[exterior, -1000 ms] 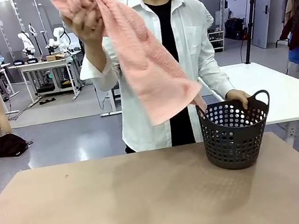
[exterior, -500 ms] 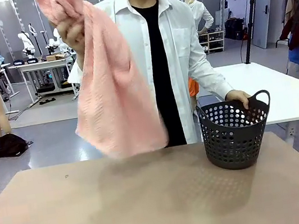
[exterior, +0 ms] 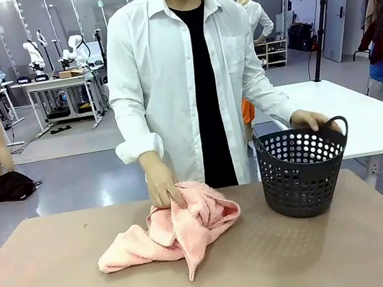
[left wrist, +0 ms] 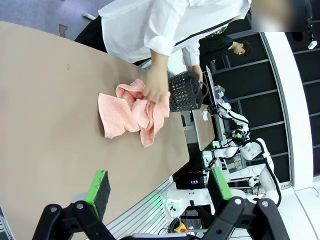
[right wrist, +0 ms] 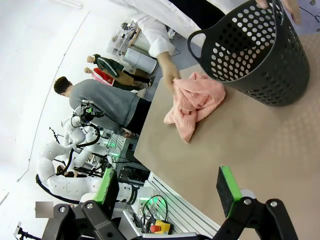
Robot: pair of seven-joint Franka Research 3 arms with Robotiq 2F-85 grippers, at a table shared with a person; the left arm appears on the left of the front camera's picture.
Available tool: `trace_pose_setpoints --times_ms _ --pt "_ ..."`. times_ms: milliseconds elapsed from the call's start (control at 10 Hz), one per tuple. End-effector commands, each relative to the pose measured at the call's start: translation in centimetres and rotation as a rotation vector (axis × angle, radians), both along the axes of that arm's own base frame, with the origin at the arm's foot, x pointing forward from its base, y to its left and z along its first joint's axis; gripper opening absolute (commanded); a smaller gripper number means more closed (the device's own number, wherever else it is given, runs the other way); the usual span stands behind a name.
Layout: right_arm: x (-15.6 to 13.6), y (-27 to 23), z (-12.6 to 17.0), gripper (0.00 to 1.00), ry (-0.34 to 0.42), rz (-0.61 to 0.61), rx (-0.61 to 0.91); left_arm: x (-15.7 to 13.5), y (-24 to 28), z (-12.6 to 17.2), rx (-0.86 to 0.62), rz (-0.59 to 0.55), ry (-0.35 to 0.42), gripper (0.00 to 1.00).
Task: Fold the towel.
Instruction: Grab the top end of the 100 cm Hotel Towel extended by the human.
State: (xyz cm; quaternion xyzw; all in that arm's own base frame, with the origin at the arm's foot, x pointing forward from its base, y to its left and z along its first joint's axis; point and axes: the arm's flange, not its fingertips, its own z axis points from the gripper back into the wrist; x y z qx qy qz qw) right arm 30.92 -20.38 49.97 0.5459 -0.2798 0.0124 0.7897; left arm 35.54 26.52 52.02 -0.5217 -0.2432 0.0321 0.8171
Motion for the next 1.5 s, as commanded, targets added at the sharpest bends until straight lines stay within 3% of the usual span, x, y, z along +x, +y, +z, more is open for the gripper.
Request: trace_pose_setpoints --times_ms 0,1400 --pt "0.11 -0.01 0.14 1.0 -0.01 -0.001 0.008 -0.02 0.0 -0.02 -0.002 -0.004 0.0 1.0" --pt "0.11 -0.01 0.14 1.0 -0.01 -0.001 0.008 -0.02 0.0 -0.02 -0.002 -0.004 0.0 1.0"
